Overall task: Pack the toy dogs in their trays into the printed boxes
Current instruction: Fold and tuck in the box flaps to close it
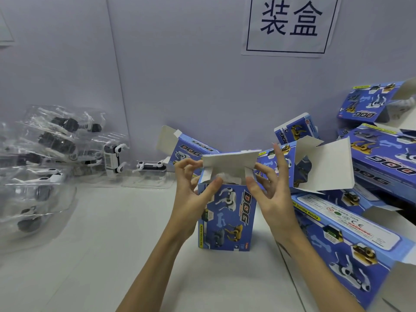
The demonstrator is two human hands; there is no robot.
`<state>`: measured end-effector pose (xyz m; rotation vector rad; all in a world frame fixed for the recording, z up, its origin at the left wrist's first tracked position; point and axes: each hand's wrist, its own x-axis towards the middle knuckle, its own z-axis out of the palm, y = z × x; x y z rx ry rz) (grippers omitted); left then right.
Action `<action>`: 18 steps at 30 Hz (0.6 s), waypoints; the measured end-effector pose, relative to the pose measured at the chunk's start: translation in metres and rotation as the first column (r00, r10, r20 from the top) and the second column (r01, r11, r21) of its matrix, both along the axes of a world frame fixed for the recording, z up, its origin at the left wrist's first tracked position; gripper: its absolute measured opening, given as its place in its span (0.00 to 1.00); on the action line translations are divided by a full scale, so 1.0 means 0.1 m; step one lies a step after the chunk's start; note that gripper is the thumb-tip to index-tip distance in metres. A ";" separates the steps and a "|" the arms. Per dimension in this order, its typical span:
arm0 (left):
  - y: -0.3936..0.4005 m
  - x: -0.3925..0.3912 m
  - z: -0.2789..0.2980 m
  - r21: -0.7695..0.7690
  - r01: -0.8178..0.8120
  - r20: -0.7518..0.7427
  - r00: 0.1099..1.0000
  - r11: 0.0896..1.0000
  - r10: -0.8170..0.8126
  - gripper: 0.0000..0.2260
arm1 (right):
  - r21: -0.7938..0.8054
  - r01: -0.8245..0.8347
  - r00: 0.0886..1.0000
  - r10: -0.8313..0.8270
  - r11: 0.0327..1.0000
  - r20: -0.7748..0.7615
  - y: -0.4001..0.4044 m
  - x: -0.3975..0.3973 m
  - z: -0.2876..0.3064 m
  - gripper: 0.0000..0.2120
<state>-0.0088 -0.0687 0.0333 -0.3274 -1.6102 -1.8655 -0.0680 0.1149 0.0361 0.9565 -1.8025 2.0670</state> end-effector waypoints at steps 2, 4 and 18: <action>-0.02 0.00 0.00 -0.023 0.015 0.009 1.000 1.000 -0.015 0.27 | 0.060 -0.006 1.000 0.007 0.998 -0.009 0.03 0.00 0.00 0.30; -0.05 -0.01 -0.02 -0.140 -0.021 0.018 1.000 0.990 0.023 0.23 | 0.126 -0.016 0.999 0.022 0.992 -0.045 0.04 0.00 -0.02 0.22; 0.03 -0.09 -0.14 -0.118 -0.024 0.011 1.000 0.993 0.025 0.14 | 0.166 0.018 0.997 -0.006 0.986 -0.075 -0.02 0.06 -0.04 0.15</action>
